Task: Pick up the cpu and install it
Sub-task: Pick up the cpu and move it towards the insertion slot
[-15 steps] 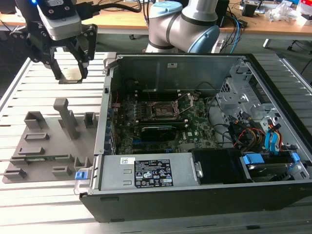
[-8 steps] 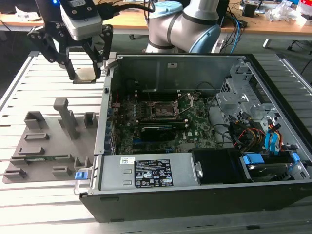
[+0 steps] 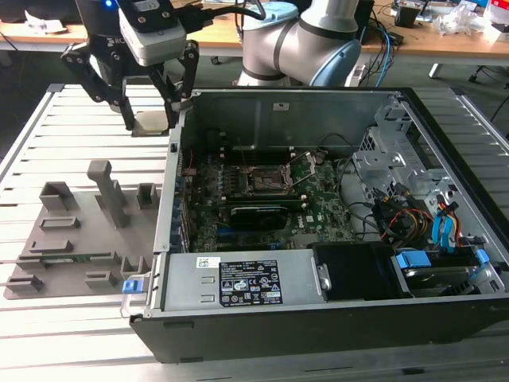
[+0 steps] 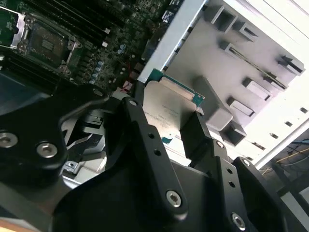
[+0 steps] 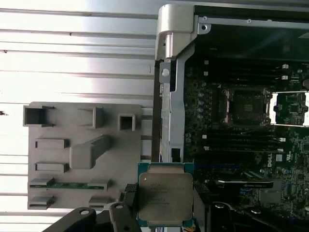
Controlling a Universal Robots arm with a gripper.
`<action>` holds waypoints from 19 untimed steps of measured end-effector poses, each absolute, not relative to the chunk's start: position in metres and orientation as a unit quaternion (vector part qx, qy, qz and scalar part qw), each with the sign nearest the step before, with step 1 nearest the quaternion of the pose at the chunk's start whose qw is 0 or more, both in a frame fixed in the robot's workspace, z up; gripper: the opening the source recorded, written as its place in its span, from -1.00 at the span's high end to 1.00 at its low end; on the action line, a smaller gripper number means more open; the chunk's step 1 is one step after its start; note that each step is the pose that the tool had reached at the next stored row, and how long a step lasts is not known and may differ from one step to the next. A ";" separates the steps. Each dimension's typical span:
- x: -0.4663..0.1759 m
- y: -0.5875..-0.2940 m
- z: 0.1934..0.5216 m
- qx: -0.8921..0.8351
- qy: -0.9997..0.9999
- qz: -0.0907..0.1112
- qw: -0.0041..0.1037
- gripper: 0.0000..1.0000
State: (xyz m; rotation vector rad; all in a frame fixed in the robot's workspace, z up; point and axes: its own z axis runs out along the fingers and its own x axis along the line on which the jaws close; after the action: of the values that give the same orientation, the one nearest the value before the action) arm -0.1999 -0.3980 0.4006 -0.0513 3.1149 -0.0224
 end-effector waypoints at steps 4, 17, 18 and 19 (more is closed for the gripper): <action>-0.192 -0.398 0.401 -0.016 1.000 -0.007 0.013 -0.09; -0.159 -0.398 0.401 -0.016 1.000 -0.007 0.013 -0.09; -0.158 -0.398 0.401 -0.016 1.000 -0.007 0.013 -0.09; -0.155 -0.398 0.401 -0.016 1.000 -0.007 0.013 -0.09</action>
State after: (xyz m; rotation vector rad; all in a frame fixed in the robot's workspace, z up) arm -0.1547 -0.3979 0.4006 -0.0511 3.1151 -0.0223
